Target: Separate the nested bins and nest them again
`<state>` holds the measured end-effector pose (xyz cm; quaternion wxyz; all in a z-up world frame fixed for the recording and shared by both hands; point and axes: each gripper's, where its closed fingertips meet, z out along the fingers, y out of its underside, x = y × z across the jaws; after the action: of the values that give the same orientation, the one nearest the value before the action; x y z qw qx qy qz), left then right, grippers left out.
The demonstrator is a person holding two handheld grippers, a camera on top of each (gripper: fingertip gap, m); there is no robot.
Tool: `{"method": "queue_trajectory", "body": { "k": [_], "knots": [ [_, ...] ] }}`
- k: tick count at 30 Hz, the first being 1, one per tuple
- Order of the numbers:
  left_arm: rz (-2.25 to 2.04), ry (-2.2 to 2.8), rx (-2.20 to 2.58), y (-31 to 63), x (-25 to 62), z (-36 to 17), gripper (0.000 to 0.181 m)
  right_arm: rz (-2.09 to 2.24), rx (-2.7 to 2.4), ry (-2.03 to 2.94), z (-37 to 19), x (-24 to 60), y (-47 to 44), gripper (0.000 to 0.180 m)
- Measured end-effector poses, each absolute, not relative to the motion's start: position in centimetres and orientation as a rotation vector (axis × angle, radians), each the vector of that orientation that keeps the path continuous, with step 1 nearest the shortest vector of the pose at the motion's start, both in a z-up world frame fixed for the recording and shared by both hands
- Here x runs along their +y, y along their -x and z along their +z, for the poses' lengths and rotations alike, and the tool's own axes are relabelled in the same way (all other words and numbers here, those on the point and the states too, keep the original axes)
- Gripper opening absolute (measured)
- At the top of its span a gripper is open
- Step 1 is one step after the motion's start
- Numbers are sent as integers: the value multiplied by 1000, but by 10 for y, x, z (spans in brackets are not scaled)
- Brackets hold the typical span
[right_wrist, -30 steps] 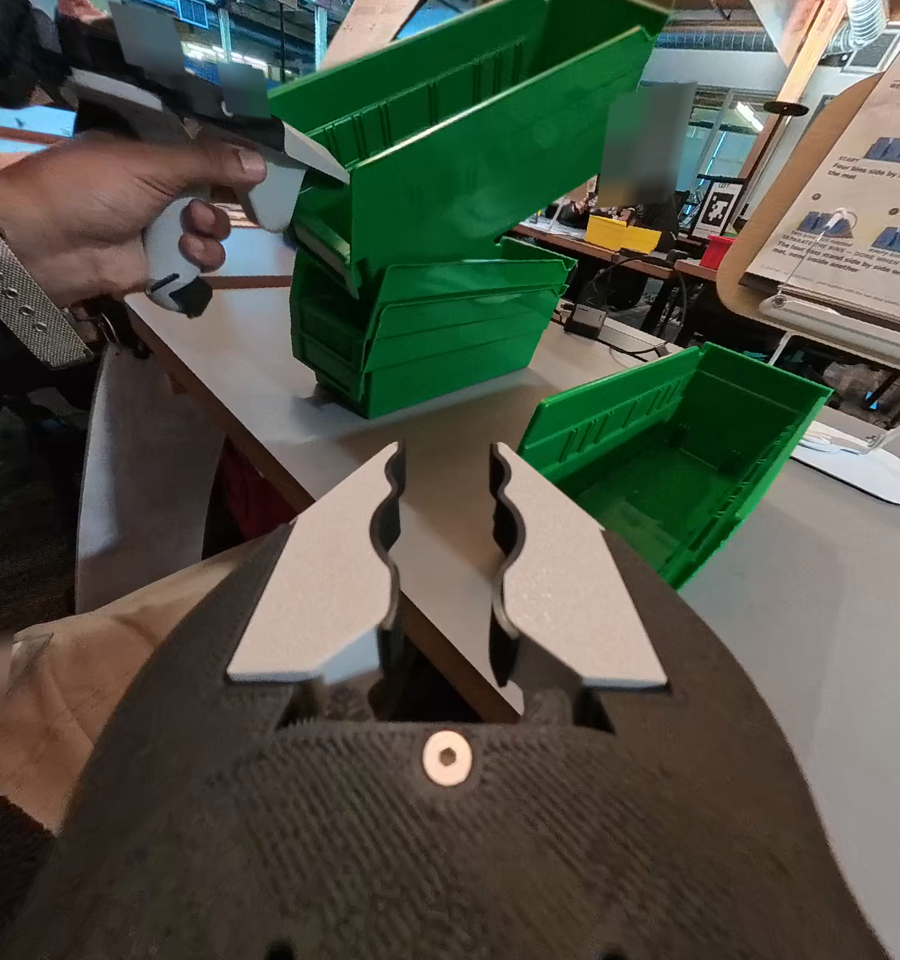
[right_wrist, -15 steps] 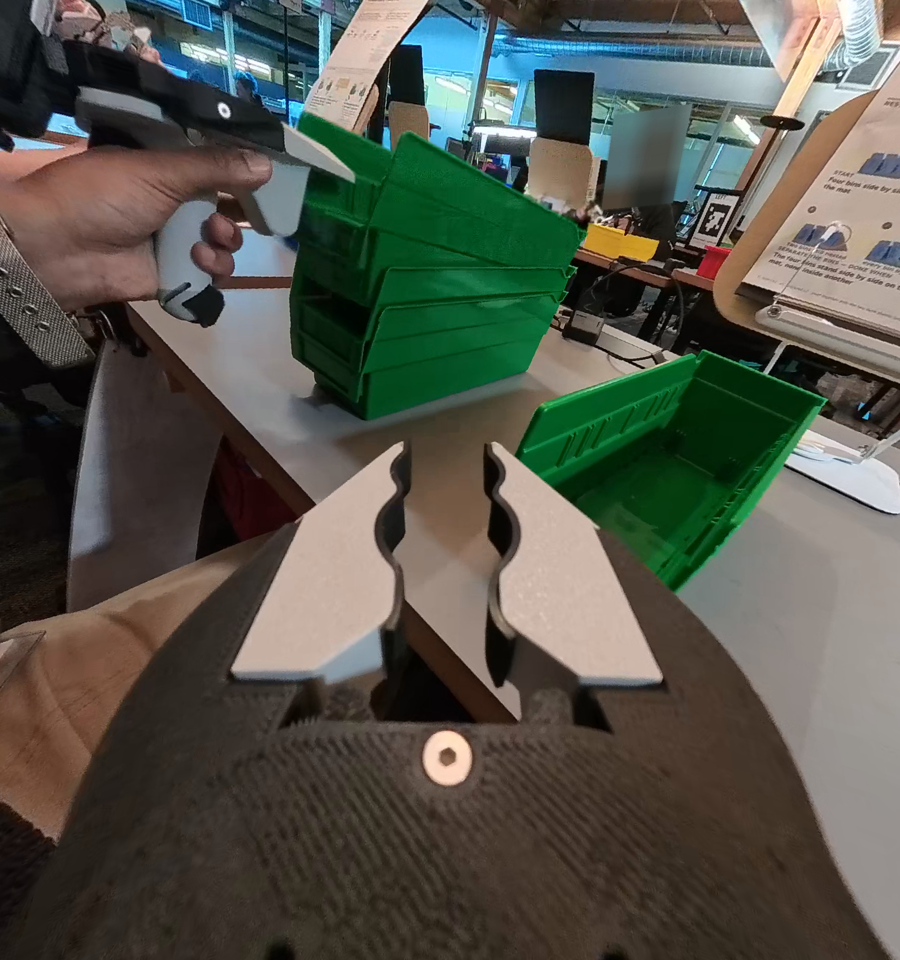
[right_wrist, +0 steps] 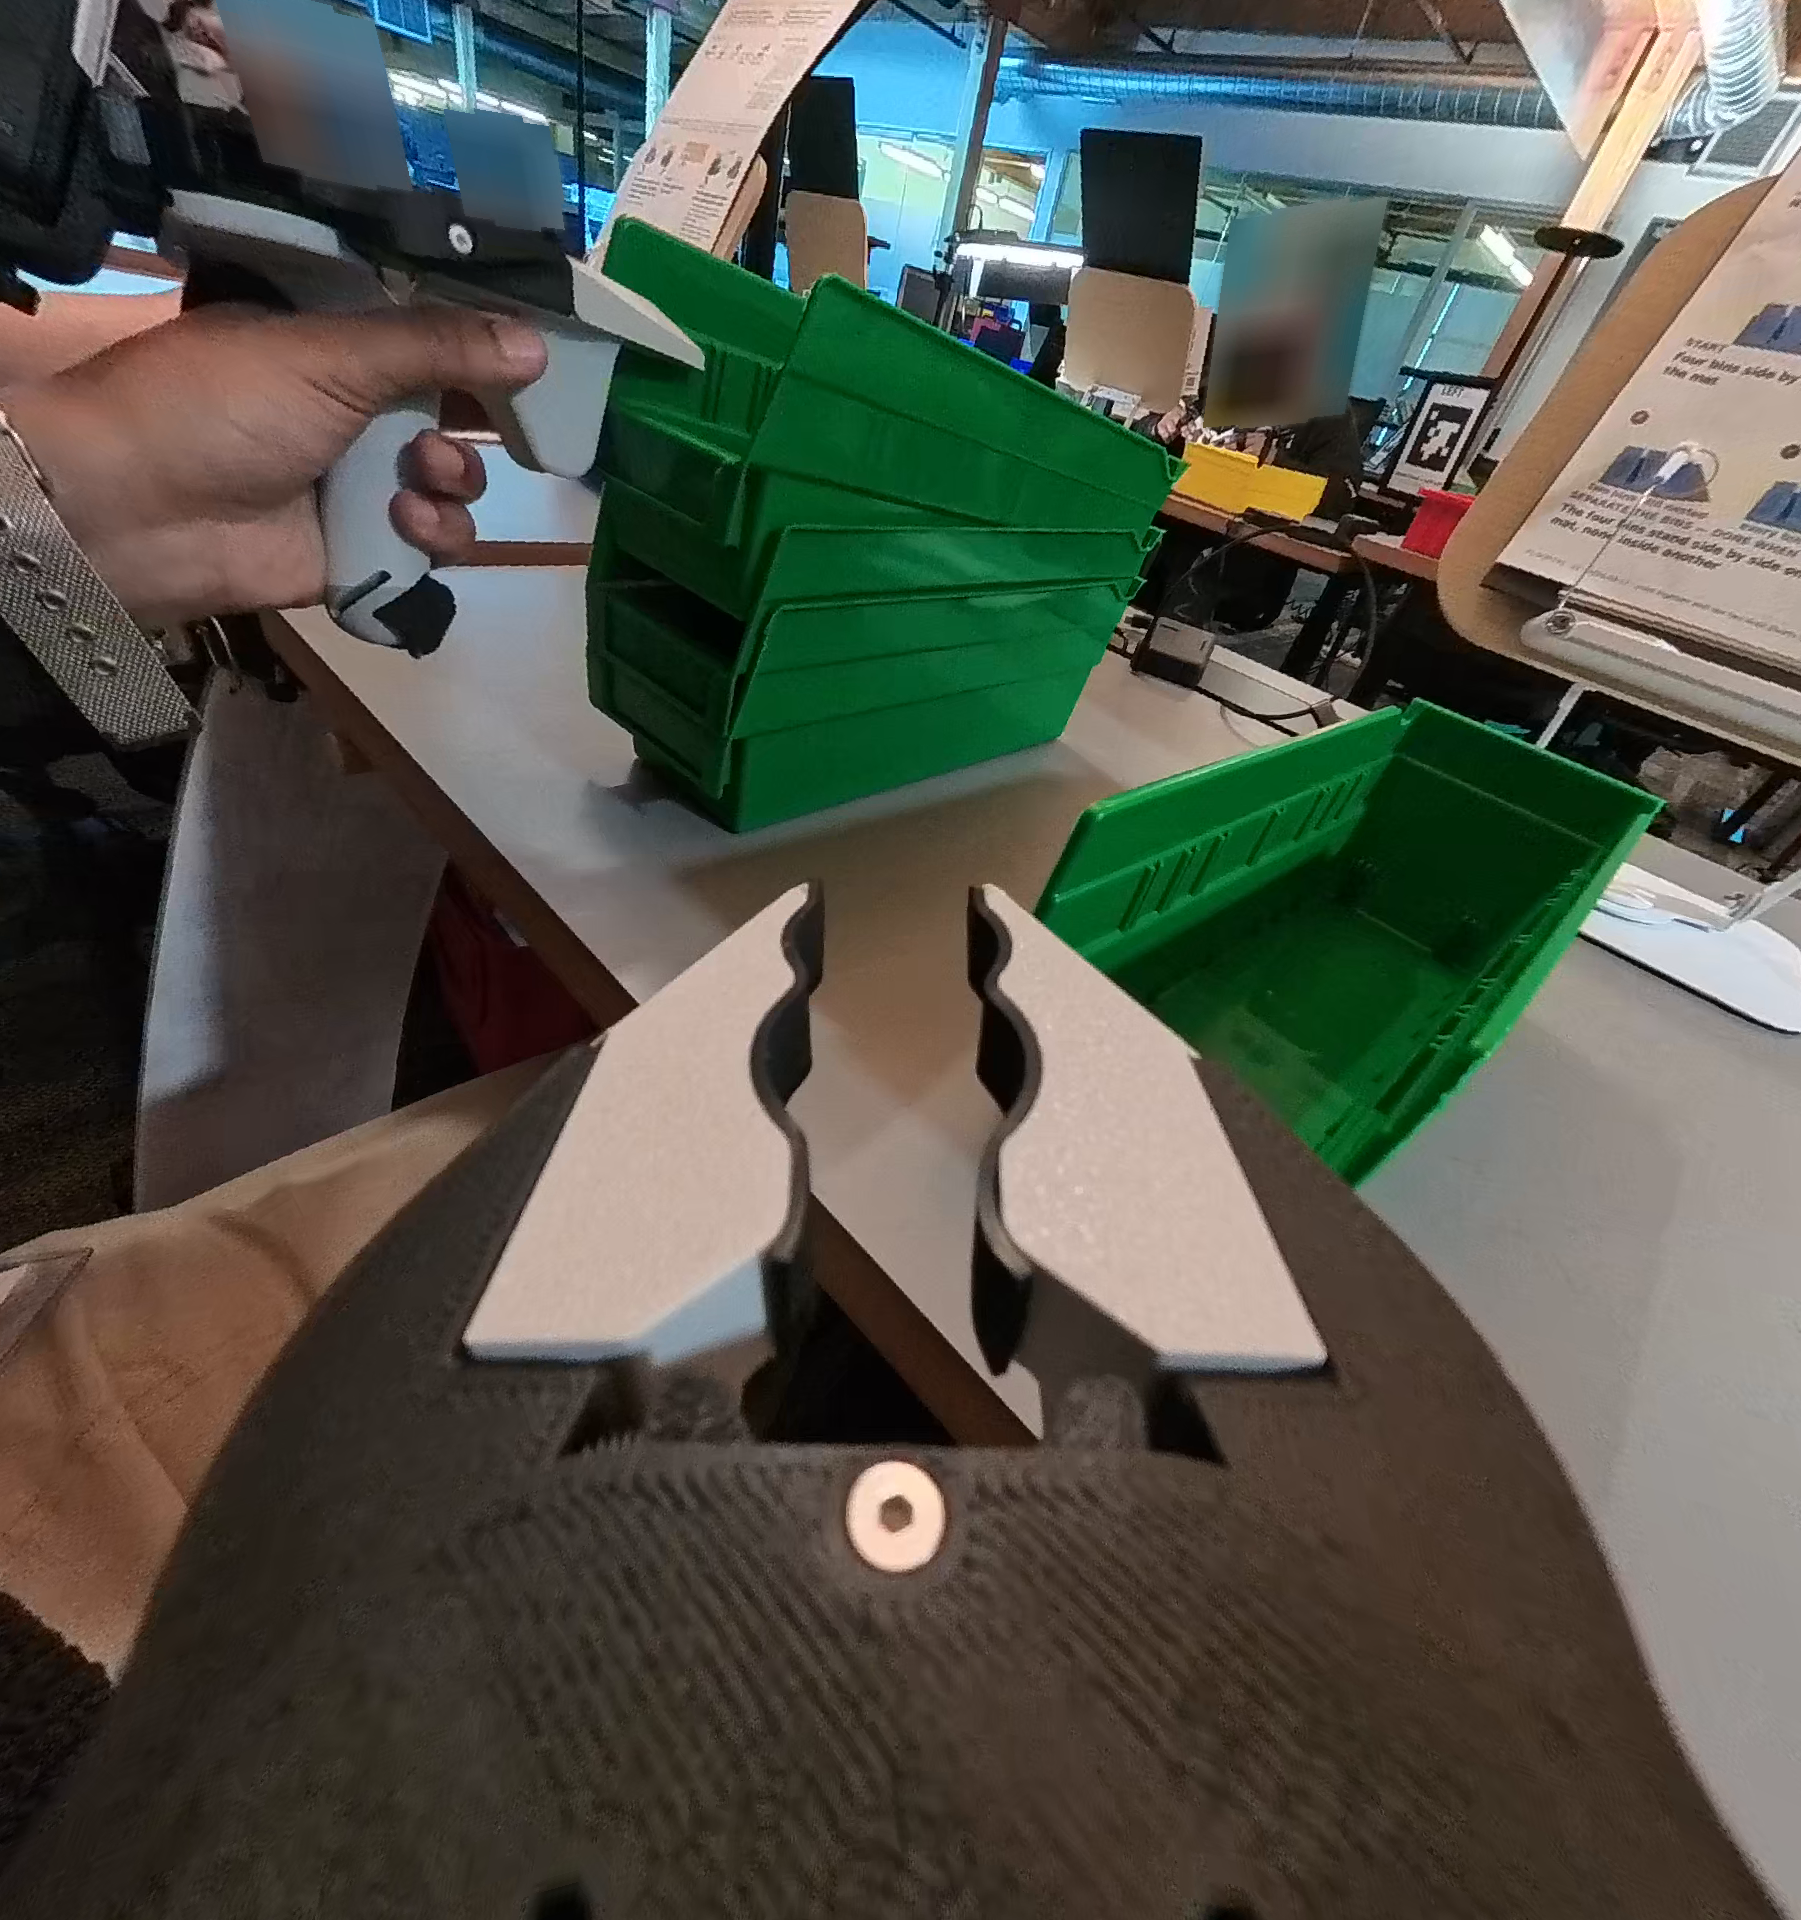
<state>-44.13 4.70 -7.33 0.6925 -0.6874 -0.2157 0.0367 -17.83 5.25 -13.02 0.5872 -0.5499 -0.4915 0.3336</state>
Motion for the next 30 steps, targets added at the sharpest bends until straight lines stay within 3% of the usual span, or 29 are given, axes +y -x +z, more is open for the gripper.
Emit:
{"method": "queue_trajectory", "body": {
  "k": [1, 19, 30],
  "knots": [
    [85, 1535, -477, 441, 47, -73, 2, 777, -1146, 1282, -130, 52, 178, 27],
    [141, 1452, -487, 441, 43, -86, 0, 763, -1152, 1280, -132, 53, 179, 26],
    [-70, 1313, -522, 443, 49, -80, 3, 757, -1154, 1279, -133, 54, 179, 26]
  ]
}}
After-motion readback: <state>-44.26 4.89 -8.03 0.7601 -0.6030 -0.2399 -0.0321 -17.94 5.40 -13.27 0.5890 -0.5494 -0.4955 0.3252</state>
